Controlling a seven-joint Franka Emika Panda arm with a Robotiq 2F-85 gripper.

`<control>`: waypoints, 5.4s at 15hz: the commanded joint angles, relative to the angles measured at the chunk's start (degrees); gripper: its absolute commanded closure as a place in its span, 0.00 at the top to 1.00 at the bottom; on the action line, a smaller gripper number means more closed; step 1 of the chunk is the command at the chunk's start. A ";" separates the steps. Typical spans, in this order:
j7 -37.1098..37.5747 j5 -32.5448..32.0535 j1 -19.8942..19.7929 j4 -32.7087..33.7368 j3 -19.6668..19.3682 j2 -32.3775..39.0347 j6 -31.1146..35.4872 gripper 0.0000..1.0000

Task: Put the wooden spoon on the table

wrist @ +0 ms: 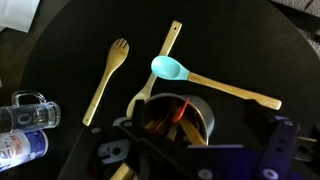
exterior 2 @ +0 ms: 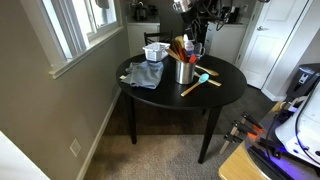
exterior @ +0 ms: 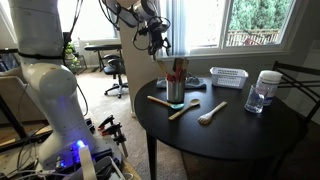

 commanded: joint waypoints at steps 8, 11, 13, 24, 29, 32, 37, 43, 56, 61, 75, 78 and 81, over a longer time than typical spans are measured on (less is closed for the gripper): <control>-0.01 0.03 0.00 0.20 -0.05 0.06 -0.22 1.00; 0.65 -1.13 1.36 2.52 0.78 2.81 -0.37 1.00; 0.88 -2.21 2.87 4.61 1.49 5.01 -1.03 1.00; -0.19 -7.76 7.80 13.16 0.84 15.03 -2.18 1.00; 0.12 -10.45 8.65 15.77 0.69 18.25 -0.86 1.00; 1.72 -13.47 9.73 17.16 0.24 20.12 0.53 1.00; 4.38 -16.11 10.42 19.23 -0.21 22.07 1.80 0.98; 3.79 -14.22 10.03 21.79 -0.26 23.06 1.70 0.46; 1.91 -9.55 9.73 25.55 -0.40 22.33 -2.47 0.06; 1.39 -8.14 9.44 26.32 0.06 20.54 -2.11 0.06; 6.23 -1.66 9.61 32.45 -0.19 15.19 -2.31 0.06; 6.62 -1.47 9.44 33.70 -0.14 14.24 -1.93 0.06; 7.06 -1.90 9.60 35.07 -0.24 13.05 -1.83 0.06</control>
